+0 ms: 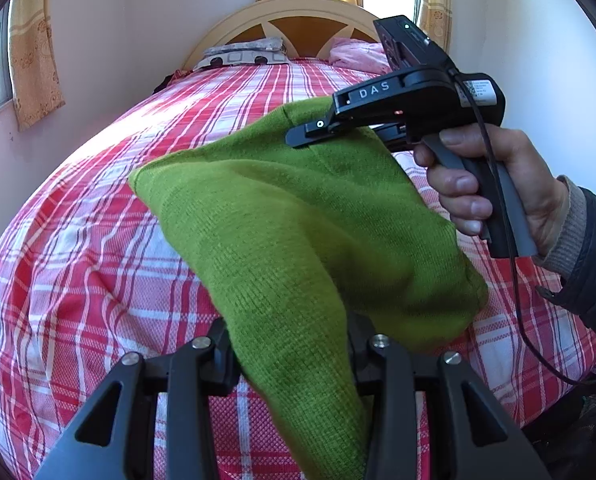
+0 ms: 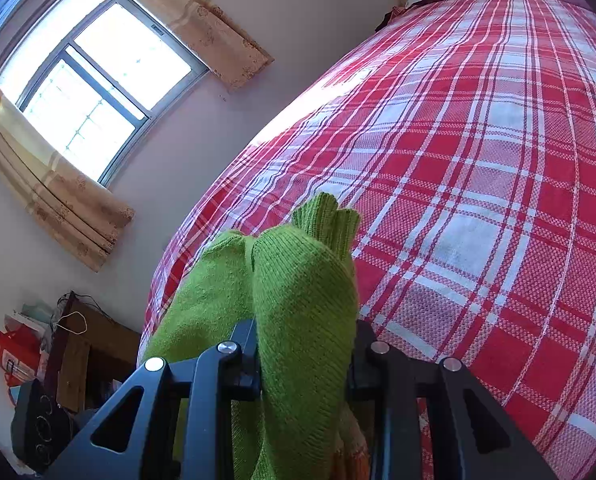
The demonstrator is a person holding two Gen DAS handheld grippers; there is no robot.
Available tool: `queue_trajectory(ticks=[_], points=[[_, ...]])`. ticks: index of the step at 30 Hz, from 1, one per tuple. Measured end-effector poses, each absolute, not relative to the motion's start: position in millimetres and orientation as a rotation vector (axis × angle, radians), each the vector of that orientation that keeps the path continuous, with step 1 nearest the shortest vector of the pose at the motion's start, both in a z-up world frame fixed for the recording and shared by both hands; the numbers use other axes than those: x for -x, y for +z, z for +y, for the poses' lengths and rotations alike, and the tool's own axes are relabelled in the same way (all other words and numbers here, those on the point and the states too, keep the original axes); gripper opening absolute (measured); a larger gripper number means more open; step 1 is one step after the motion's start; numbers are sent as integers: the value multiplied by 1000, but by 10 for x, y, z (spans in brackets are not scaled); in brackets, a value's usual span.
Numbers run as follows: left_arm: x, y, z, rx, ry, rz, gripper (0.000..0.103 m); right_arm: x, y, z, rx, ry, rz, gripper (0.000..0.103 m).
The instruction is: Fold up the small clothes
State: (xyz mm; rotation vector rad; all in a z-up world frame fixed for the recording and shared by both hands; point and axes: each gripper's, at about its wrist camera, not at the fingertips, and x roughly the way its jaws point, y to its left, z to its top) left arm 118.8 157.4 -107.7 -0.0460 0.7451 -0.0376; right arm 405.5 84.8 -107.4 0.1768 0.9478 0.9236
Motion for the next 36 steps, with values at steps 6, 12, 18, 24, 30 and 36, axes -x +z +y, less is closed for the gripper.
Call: queue_trajectory(ticks=[6, 12, 18, 24, 30, 36], points=[[-1167, -1147, 1599, 72, -43, 751, 40, -4132, -1182, 875, -183, 901, 965, 30], [-1142, -1242, 1596, 73, -47, 758, 43, -4212, -1346, 847, -192, 872, 994, 30], [-1142, -1281, 1633, 89, -42, 756, 52, -4230, -1454, 771, -200, 845, 1004, 30], [-1128, -1284, 1590, 45, -25, 752, 61, -4210, -1494, 765, -166, 826, 997, 31], [-1108, -1217, 1597, 6, -29, 768, 63, -4211, -1521, 725, -165, 811, 999, 34], [-1039, -1085, 1700, -28, 9, 744, 80, -4145, -1484, 717, -121, 811, 980, 40]])
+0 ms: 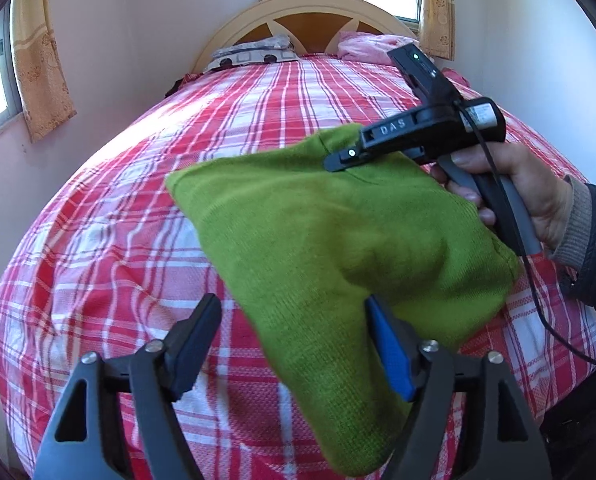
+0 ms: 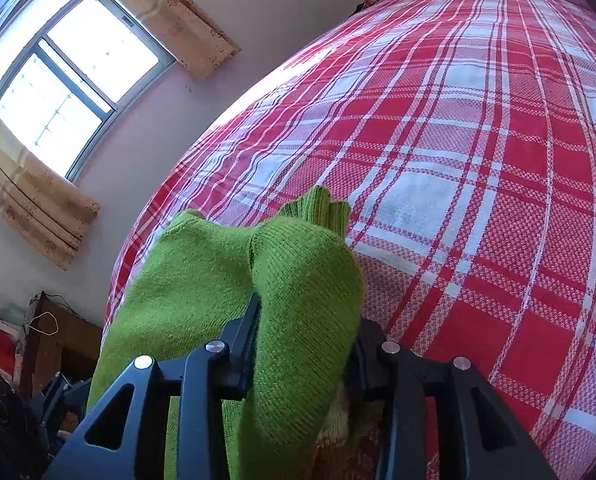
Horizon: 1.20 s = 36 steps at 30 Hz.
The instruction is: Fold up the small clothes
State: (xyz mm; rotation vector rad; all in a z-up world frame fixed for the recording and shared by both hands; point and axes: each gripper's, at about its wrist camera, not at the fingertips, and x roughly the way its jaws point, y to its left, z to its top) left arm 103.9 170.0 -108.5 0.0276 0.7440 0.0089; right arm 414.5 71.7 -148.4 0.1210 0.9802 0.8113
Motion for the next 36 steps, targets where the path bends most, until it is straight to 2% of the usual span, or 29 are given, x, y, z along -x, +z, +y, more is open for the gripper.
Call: queue_trajectory(ticks=[5, 9, 11, 12, 22, 25, 32, 36], points=[[-1013, -970, 1812, -12, 63, 695, 87, -3959, -1304, 579, -84, 779, 923, 44], [-1019, -921, 1922, 25, 105, 658, 87, -3639, -1068, 352, -88, 778, 838, 44], [-1062, -930, 1961, 36, 135, 655, 97, -3459, -971, 280, -100, 795, 806, 48], [-1097, -943, 1971, 30, 158, 652, 99, -3362, -930, 263, -108, 816, 794, 48], [-1380, -1002, 2020, 20, 216, 654, 99, -2595, -966, 563, 25, 952, 778, 50], [-1445, -1014, 2002, 10, 211, 655, 99, -2539, -1003, 603, 58, 943, 774, 55], [-1529, -1163, 2000, 27, 197, 685, 102, -2578, -1067, 637, 92, 924, 781, 55], [-1565, -1287, 1977, 10, 182, 703, 103, -2728, -1299, 643, 95, 887, 875, 55]])
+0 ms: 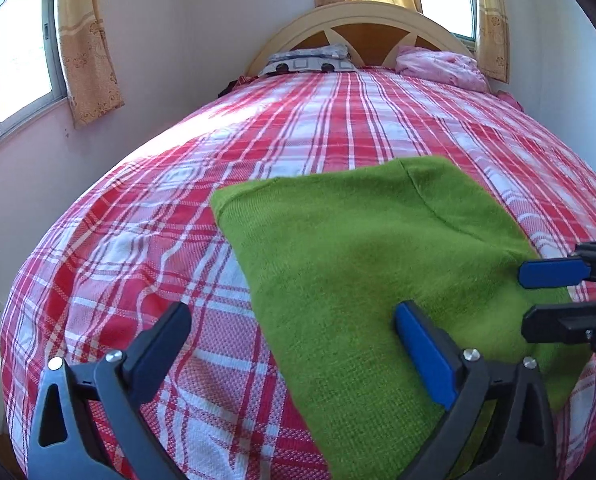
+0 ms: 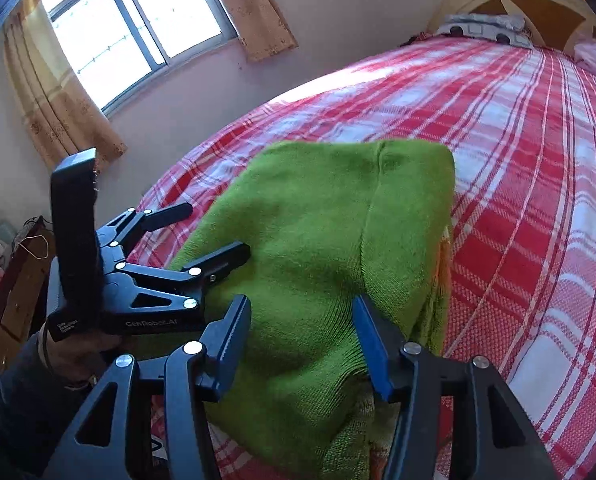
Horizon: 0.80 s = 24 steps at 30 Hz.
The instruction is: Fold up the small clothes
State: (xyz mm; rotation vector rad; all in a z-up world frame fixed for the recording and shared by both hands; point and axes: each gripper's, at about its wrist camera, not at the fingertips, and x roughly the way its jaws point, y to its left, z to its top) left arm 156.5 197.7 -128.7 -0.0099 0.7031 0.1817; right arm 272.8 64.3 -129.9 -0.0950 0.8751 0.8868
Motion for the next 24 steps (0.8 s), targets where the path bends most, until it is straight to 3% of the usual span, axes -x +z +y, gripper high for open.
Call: queue_trajectory(ticks=[7, 11, 24], points=[[-1513, -1285, 1955, 37, 199, 690, 103, -2636, -1251, 531, 37, 892, 839, 56], [-1358, -1134, 1889, 26, 192, 664, 103, -2396, -1104, 420, 54, 850, 752, 62], [-1026, -579, 1793, 73, 156, 503, 103, -1726, -674, 74, 112, 617, 471, 69]])
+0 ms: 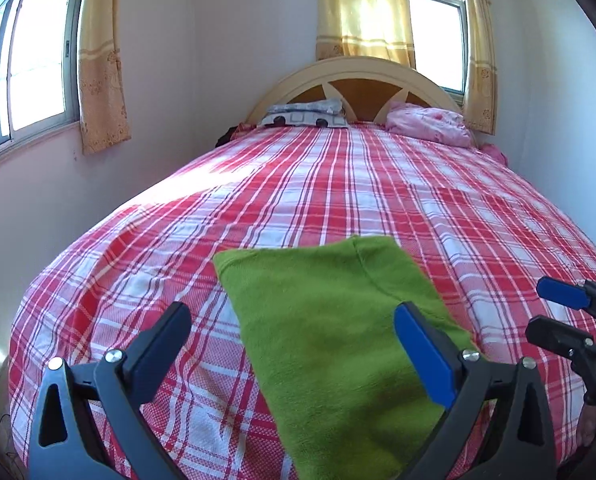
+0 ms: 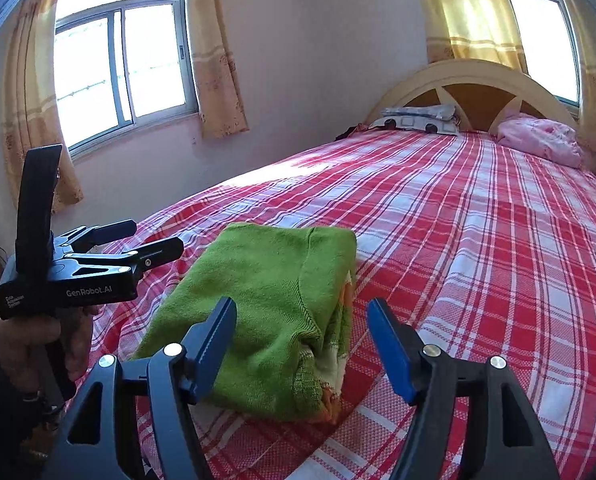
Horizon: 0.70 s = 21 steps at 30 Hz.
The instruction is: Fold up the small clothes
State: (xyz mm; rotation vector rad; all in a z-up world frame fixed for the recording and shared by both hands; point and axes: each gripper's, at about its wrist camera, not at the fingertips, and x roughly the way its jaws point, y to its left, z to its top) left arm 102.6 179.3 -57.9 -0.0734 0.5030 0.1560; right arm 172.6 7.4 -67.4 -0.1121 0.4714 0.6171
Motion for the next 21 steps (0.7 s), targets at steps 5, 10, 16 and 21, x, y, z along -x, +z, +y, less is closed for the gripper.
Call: queue_trajectory(ticks=[5, 10, 16, 21], points=[[-965, -488, 1743, 69, 141, 478, 103, -1649, -599, 57, 101, 610, 437, 69], [-941, -454, 1739, 78, 135, 468, 103, -1613, -568, 40, 98, 607, 419, 69], [-928, -462, 1737, 85, 137, 468, 103, -1601, -578, 45, 98, 607, 414, 69], [-931, -464, 1741, 85, 136, 469, 103, -1577, -578, 42, 100, 600, 407, 69]])
